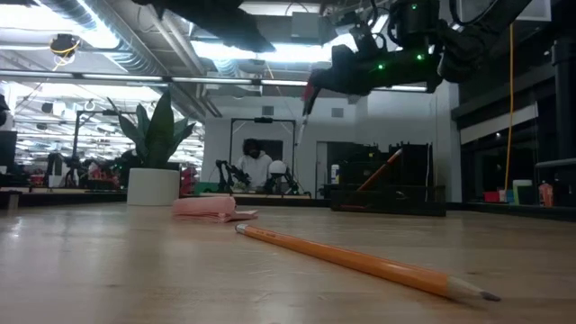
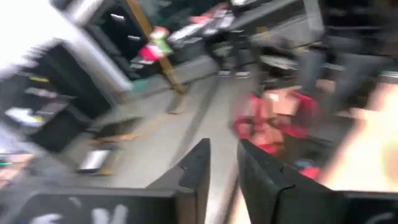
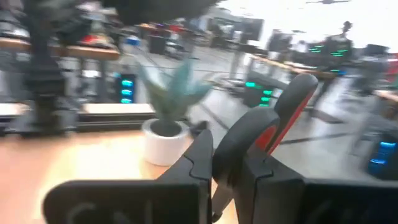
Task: Pick and place office supplies into organizer
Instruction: Put the black scissors into the black desk organizer
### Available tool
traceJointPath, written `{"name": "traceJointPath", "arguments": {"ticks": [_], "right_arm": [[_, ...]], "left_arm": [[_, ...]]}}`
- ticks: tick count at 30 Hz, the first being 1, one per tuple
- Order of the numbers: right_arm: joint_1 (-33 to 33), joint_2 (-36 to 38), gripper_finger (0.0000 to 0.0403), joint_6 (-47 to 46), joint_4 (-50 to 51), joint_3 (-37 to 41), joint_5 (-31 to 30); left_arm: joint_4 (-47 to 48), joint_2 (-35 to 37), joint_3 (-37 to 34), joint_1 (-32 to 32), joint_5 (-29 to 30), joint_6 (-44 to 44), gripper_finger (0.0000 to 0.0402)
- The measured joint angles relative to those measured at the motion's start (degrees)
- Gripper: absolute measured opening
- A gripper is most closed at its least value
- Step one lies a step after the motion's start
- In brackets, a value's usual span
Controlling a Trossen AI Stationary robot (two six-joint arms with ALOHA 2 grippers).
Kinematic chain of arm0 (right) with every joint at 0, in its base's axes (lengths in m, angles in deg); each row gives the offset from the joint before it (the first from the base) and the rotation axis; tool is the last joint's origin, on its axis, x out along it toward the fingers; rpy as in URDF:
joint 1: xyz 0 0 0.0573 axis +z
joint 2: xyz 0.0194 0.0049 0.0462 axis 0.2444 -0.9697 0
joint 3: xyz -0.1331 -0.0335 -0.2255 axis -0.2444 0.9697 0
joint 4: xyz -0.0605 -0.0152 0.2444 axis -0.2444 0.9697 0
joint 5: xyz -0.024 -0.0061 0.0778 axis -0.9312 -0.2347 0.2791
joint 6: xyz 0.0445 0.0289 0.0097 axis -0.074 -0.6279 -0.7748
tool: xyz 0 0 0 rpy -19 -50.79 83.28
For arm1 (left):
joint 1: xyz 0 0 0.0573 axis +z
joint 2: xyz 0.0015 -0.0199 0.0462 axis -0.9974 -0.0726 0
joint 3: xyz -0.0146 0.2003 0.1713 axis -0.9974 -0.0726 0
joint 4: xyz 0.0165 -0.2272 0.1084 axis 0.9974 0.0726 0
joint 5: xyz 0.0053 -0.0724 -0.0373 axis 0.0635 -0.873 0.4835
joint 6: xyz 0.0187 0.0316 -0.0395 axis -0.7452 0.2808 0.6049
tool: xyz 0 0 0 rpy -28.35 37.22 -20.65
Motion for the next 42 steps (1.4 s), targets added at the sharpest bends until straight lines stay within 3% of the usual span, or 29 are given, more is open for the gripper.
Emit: {"name": "traceJointPath", "arguments": {"ticks": [3,6,9,14,20,32,42], "right_arm": [[0.0,2.6,0.0028,2.2,3.6,0.0,-4.5],[0.0,5.4,0.0028,3.7,8.3,0.0,-7.9],[0.0,8.2,0.0028,5.1,11.9,0.0,-10.0],[-0.2,12.2,0.0028,6.6,14.0,0.0,-12.4],[-1.5,14.3,0.0028,7.2,18.8,0.0,-17.0],[-5.5,13.6,0.0028,4.9,22.7,0.0,-17.5],[-6.8,5.7,0.0028,3.8,17.8,0.1,-18.2]], "left_arm": [[2.7,0.3,0.0,1.5,-8.2,2.6,0.0035],[3.4,0.3,0.0,2.5,-11.0,3.1,0.0006],[1.4,0.3,-1.6,2.6,-11.0,3.1,0.0002],[-9.4,2.3,-9.8,2.8,-10.9,3.4,0.0002],[-15.7,6.0,-17.9,2.9,-10.8,5.4,0.0002],[-16.0,15.7,-26.7,2.8,-11.2,7.5,0.0001],[-16.0,17.9,-29.2,2.8,-11.2,7.7,0.0002]]}}
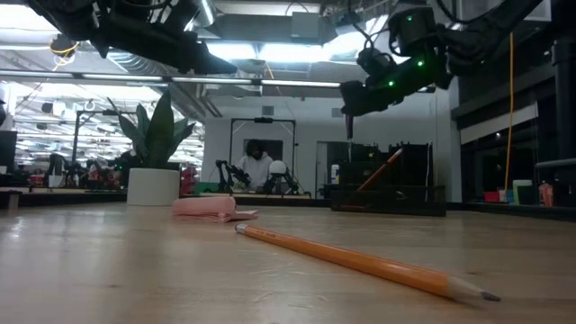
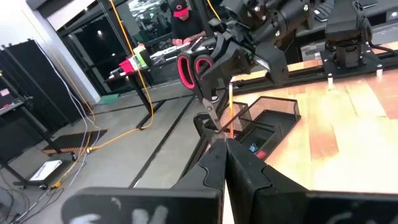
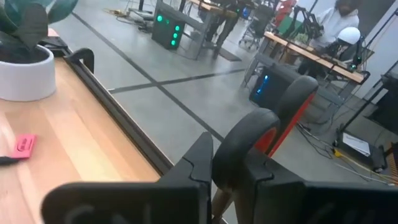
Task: Pick and place office supplies into organizer
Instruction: Put the black scissors into the black desk organizer
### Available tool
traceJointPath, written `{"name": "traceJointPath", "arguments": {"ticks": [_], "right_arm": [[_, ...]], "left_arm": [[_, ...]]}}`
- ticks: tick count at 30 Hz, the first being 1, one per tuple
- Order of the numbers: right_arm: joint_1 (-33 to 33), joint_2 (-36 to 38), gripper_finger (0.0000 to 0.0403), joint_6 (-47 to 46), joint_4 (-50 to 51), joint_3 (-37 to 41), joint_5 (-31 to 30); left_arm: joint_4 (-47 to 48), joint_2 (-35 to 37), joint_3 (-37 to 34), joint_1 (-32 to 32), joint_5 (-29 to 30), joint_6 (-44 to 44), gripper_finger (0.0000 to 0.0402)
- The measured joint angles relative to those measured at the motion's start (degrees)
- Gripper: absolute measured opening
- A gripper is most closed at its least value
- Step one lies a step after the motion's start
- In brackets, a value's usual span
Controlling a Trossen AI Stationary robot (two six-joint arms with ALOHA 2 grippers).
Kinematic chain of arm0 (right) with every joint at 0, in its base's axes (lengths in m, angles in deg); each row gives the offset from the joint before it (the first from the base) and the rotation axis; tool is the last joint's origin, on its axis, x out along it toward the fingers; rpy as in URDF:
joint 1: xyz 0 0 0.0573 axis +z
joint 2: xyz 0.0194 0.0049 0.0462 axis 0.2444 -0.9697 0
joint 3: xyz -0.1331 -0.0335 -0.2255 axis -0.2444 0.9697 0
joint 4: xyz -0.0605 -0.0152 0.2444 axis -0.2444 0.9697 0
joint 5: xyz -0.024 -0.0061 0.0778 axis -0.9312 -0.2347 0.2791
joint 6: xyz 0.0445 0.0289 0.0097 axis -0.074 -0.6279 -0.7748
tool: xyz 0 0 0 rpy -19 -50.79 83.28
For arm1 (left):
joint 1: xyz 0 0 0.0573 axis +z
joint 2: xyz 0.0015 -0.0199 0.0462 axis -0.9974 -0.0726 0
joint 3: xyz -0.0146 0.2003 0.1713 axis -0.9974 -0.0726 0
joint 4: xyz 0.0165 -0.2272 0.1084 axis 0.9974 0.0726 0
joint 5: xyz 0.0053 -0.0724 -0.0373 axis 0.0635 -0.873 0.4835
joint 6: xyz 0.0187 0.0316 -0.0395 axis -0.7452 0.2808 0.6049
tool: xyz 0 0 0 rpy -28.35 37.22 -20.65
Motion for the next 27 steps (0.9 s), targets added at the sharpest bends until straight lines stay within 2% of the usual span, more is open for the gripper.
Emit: {"name": "traceJointPath", "arguments": {"ticks": [9,22,27], "right_arm": [[0.4,-4.1,0.0028,-1.1,-2.5,0.0,0.0],[0.5,-4.6,0.0028,-5.4,5.3,0.0,-0.1],[0.1,-4.6,0.0036,-6.5,5.2,0.0,-0.2]], "left_arm": [[0.0,0.0,0.0,0.0,0.0,0.0,0.0003],[0.0,0.0,0.0,0.0,0.0,-0.2,0.0001],[0.1,0.0,0.0,0.0,0.0,-0.2,0.0002]]}}
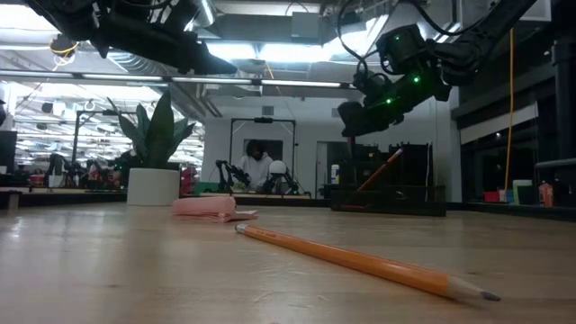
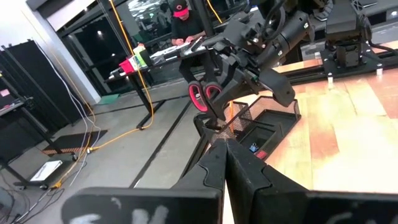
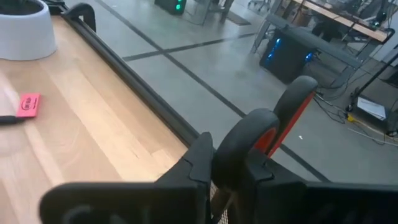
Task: Pick and place office supplies into organizer
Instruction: Put the black scissors into the black desk organizer, then put the black ballpen into the black desk organizer
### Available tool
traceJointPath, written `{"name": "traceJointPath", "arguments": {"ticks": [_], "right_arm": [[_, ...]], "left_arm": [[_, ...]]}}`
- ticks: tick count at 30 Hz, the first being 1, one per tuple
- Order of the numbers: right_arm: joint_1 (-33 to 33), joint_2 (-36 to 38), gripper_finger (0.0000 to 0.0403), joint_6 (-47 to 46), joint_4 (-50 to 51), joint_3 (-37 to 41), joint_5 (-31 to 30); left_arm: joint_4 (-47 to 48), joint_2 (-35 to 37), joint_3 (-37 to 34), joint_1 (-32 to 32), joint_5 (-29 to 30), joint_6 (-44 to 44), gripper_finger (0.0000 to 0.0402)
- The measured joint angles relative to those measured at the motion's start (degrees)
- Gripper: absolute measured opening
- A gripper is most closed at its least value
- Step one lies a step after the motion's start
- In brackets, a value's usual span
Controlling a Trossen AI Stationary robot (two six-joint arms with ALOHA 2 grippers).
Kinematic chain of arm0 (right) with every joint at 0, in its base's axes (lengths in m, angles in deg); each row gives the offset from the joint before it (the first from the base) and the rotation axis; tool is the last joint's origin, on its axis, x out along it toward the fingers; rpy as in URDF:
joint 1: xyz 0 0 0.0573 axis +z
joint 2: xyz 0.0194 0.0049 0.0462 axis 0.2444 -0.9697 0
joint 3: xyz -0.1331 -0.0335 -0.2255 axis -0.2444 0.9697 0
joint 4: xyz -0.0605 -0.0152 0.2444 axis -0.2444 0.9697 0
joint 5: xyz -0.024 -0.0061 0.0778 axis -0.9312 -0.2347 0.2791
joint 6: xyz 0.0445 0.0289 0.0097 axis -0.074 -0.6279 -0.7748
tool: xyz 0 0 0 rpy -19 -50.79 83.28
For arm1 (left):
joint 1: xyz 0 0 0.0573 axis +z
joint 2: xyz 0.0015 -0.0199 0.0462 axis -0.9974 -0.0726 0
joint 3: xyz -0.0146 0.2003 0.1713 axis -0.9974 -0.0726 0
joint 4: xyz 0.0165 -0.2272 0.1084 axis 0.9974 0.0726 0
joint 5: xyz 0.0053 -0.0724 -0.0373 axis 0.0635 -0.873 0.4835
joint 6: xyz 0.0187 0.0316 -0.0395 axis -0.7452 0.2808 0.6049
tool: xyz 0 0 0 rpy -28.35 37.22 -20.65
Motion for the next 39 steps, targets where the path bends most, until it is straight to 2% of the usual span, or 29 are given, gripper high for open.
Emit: {"name": "traceJointPath", "arguments": {"ticks": [6,12,19,28,35,39], "right_arm": [[-0.9,0.0,0.0109,-3.1,2.7,0.0,0.1],[-1.3,0.0,0.0142,-3.1,6.4,0.0,2.1],[-1.3,0.3,0.0148,-1.1,2.7,0.0,2.2],[0.2,4.8,0.0149,-1.3,5.2,0.0,2.1],[5.3,10.3,0.0148,-2.7,5.5,-0.1,2.2],[10.0,10.8,0.0122,-2.6,6.6,-0.1,2.3]], "left_arm": [[0.0,0.0,0.0,0.0,0.0,0.0,0.0003],[0.0,0.0,0.0,0.0,0.0,0.0,0.0002],[0.0,0.0,0.0,0.0,0.0,0.1,0.0001],[0.0,0.0,0.0,0.0,0.4,-0.5,0.0002],[0.0,0.0,0.0,0.0,0.4,-0.9,0.0001],[0.8,0.0,0.0,0.0,0.4,0.0,0.0003]]}}
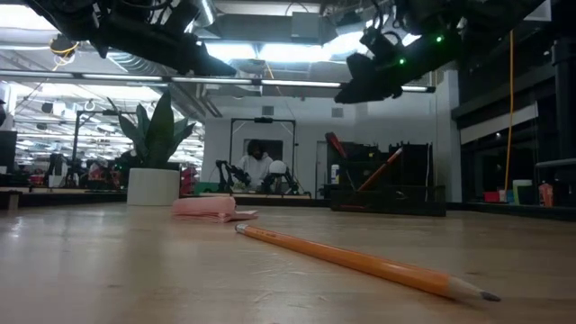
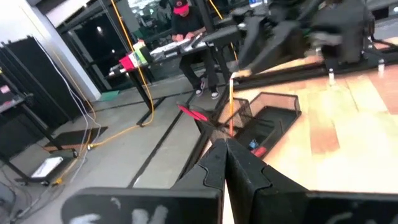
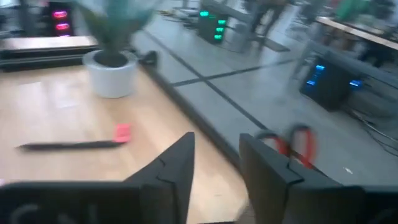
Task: Pick and place office supplies into organizer
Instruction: Put the black ballpen into the black desk organizer
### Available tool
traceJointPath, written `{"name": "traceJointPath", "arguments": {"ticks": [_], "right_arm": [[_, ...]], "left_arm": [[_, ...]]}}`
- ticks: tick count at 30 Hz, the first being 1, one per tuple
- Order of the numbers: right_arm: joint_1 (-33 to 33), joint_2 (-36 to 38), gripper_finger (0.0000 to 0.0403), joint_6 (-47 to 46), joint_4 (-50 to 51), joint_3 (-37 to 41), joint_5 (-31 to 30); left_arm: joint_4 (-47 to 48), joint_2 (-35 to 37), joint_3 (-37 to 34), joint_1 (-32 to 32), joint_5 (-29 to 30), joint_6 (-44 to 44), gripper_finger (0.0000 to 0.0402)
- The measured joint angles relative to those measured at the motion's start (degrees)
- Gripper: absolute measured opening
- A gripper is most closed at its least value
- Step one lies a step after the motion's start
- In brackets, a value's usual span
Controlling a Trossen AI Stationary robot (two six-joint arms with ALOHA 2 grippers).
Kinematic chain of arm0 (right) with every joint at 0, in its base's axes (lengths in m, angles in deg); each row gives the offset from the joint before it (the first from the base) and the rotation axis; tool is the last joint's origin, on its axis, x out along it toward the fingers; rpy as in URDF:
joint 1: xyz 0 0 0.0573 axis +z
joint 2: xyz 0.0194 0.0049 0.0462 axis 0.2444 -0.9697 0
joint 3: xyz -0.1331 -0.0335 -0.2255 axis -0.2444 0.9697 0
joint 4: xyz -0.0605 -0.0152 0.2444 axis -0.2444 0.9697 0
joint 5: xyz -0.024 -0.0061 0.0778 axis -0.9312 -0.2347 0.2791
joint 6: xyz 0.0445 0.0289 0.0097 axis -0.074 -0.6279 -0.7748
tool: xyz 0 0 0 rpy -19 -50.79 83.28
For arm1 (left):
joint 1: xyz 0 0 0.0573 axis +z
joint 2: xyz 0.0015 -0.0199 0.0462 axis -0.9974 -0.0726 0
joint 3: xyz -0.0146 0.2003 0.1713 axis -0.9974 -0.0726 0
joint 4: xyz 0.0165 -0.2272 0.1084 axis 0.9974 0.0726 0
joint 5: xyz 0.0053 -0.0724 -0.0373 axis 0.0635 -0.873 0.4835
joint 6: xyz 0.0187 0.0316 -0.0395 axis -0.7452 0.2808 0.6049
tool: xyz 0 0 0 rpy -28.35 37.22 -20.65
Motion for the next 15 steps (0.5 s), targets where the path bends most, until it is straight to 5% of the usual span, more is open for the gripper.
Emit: {"name": "traceJointPath", "arguments": {"ticks": [7,15], "right_arm": [[9.5,-2.0,0.0015,1.6,-0.3,0.0,1.5],[14.1,-6.9,0.0004,4.2,-17.8,4.9,1.5]], "left_arm": [[6.1,0.0,0.0,-0.2,0.0,1.7,0.0003],[10.5,0.0,0.0,-4.8,0.0,3.1,0.0003]]}}
